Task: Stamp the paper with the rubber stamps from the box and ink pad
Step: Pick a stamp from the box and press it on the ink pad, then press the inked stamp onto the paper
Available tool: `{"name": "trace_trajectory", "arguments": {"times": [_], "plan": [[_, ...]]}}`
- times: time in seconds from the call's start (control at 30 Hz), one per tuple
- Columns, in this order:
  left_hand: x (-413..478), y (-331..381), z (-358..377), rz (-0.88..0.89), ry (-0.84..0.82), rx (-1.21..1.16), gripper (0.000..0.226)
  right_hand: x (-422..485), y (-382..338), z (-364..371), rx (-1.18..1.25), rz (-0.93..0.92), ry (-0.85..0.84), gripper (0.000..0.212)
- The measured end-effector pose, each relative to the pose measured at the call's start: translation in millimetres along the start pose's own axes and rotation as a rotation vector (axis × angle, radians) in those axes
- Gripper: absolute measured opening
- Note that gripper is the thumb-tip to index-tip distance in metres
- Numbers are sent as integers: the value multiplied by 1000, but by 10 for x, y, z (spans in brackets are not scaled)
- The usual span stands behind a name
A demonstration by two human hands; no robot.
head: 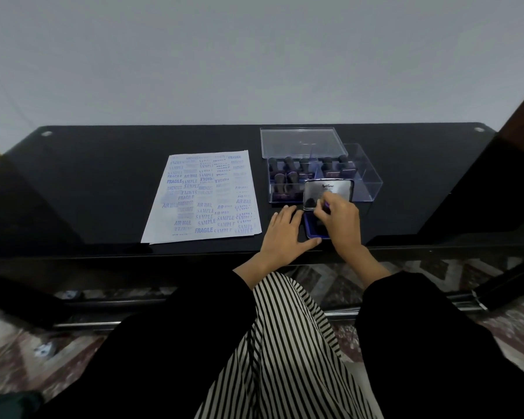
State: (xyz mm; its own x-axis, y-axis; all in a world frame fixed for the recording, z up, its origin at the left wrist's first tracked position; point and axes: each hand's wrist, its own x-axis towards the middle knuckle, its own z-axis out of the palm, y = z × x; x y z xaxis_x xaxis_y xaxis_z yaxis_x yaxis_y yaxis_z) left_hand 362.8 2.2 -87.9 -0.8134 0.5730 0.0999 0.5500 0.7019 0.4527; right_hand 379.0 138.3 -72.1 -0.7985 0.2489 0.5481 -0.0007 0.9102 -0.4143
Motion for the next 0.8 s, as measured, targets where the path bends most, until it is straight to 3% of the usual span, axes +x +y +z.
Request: {"name": "trace_trajectory", "arguments": {"times": [0.3,0.47,0.6,0.7,0.8], "plan": [[12,6,6,-5,2,-7,79,-196,-3,-24,-46,-99,131,21],[-6,-3,-164,-1,-74,-144,74,-184,-53,-77,-102,-35,49,19],[-131,-182,-551,48,161,-323,43,-36,-254,-143,6,96,86,15],[-260,-532,-825,39,339,-343,26,97,-668,-119,105,47,120,21],[-370,-939,-1090,-75,492,-355,24,235,-1157,14,132,0,67,25]]}}
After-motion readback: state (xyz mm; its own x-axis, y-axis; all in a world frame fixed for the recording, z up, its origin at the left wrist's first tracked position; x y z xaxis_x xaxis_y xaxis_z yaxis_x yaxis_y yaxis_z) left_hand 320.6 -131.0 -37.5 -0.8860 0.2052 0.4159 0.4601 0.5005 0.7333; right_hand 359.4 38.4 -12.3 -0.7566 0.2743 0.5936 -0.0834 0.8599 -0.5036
